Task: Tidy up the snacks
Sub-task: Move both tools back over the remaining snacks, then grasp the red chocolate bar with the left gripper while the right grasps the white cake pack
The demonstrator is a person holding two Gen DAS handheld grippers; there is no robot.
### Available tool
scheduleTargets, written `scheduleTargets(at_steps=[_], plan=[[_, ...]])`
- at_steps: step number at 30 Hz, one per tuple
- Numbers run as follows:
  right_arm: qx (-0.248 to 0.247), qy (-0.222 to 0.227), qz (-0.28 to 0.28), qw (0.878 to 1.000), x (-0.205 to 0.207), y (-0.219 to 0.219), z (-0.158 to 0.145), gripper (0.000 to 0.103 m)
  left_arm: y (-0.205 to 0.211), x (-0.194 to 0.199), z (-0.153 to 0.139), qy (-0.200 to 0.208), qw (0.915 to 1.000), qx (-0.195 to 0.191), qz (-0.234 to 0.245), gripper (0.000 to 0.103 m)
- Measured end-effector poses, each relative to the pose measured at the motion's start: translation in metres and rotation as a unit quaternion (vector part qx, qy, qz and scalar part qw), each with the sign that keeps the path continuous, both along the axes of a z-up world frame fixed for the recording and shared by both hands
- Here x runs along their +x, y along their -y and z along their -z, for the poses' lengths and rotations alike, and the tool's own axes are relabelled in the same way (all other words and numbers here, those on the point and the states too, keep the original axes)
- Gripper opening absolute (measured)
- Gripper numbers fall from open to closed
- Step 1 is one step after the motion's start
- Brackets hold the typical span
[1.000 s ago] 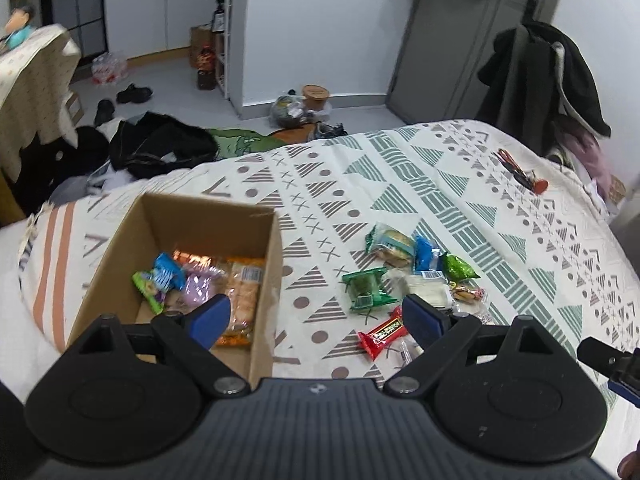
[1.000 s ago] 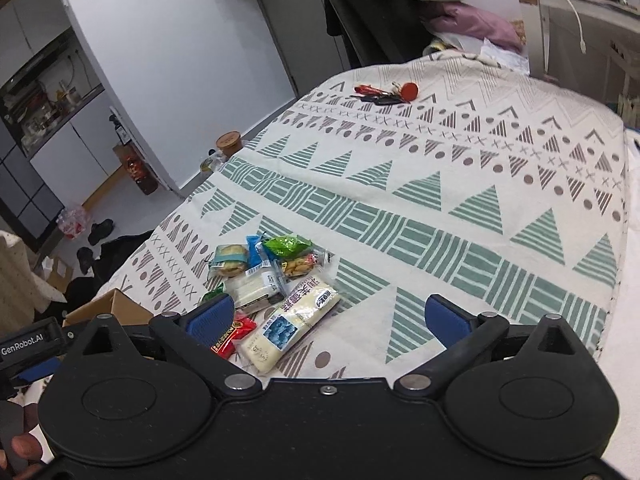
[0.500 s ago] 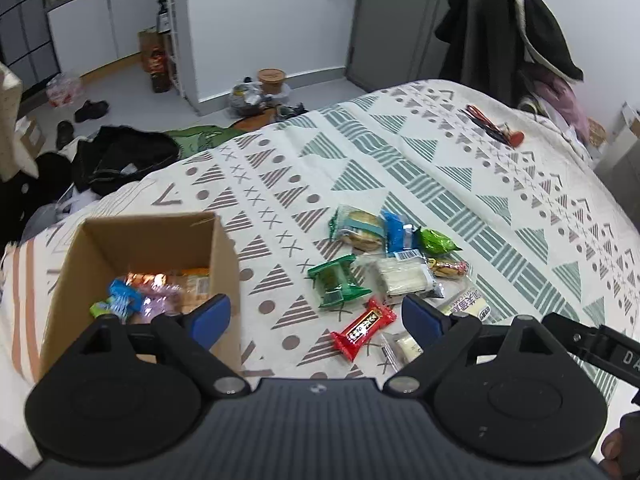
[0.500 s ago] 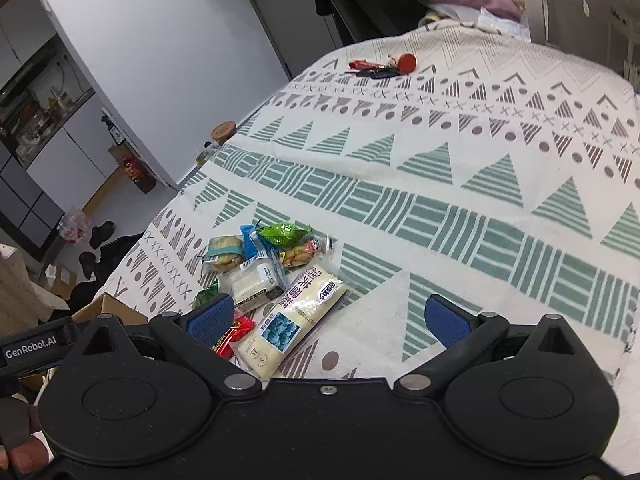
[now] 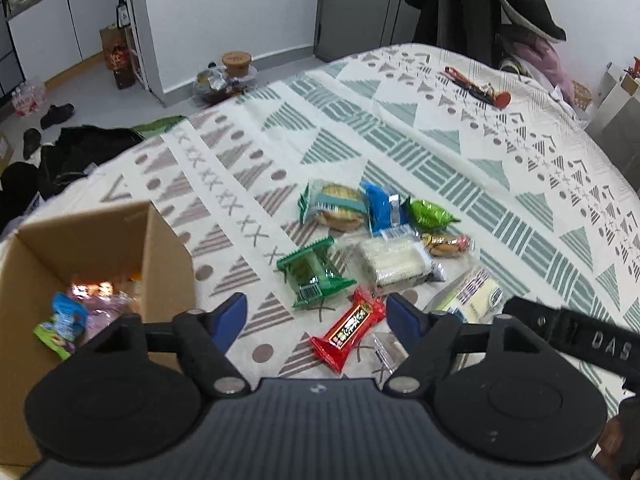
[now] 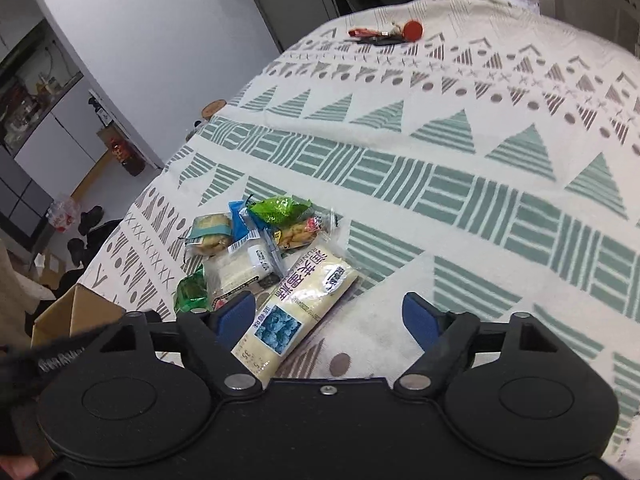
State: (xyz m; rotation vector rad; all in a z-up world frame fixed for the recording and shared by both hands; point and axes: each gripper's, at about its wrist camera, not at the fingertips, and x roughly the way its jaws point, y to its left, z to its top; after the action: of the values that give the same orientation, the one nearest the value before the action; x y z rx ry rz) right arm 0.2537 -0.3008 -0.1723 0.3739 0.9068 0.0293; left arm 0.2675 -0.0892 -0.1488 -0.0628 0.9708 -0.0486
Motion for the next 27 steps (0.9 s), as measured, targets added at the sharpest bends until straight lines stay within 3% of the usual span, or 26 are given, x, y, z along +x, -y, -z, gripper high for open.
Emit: scheduleTargets(at_steps=[10,18,27], plan=[[-0.009,-0.014,-0.01,1.0,0.026,-0.02,0.021,0.074,0.001,0.017,0.035,-0.014,0.9997,-0.02,-0.002,0.054],[-0.015,-0.031,-0.012,0.999,0.037,-0.021,0.037,0.074,0.004,0.023,0.055,-0.04,0.9982,-0.044,0.002,0.053],[-0.029,-0.029,-0.03,0.999,0.037,-0.024,0.039,0.075,0.013,0.019,0.067,-0.057,0.9979,-0.026,0.018,0.053]])
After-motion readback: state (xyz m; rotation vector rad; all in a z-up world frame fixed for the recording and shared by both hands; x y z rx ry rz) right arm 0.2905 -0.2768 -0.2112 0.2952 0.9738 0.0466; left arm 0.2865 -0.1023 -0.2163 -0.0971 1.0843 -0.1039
